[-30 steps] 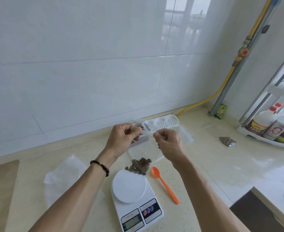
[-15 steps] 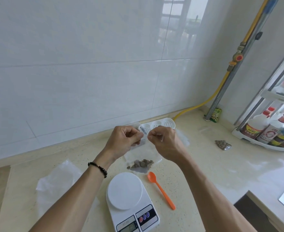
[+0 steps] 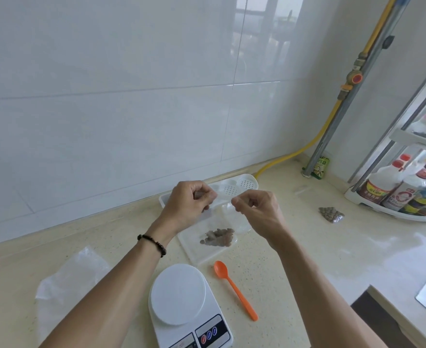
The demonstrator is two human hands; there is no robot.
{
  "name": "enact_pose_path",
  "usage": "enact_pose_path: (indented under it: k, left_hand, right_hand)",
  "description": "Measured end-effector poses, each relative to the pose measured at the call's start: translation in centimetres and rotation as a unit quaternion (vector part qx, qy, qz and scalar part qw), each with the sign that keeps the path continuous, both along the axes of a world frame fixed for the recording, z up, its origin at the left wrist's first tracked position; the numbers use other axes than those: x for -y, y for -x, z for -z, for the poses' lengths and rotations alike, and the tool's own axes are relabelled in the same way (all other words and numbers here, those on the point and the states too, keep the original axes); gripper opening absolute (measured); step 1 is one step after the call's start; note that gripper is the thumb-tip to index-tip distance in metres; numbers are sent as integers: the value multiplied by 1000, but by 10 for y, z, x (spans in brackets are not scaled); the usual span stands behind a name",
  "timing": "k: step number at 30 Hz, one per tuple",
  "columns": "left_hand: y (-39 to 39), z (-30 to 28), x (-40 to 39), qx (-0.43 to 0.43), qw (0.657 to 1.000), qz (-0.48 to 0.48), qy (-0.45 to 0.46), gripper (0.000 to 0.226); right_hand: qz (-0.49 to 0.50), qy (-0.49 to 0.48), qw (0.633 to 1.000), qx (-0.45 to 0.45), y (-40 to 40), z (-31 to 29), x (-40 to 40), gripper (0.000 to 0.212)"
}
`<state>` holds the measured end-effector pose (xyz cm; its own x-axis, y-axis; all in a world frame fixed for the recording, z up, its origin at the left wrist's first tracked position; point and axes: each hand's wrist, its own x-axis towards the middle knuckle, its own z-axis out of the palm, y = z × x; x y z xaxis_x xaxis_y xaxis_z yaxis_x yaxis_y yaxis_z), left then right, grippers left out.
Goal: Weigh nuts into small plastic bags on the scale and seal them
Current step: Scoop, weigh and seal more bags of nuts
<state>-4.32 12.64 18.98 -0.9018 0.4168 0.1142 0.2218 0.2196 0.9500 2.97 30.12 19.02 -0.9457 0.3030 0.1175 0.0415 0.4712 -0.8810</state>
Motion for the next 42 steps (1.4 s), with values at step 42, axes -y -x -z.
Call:
enact_pose_path:
  k: [42]
  left_hand:
    - [88, 223, -414, -214, 809, 234, 496, 74]
  right_hand:
    - [69, -354, 908, 215, 49, 227, -396, 46]
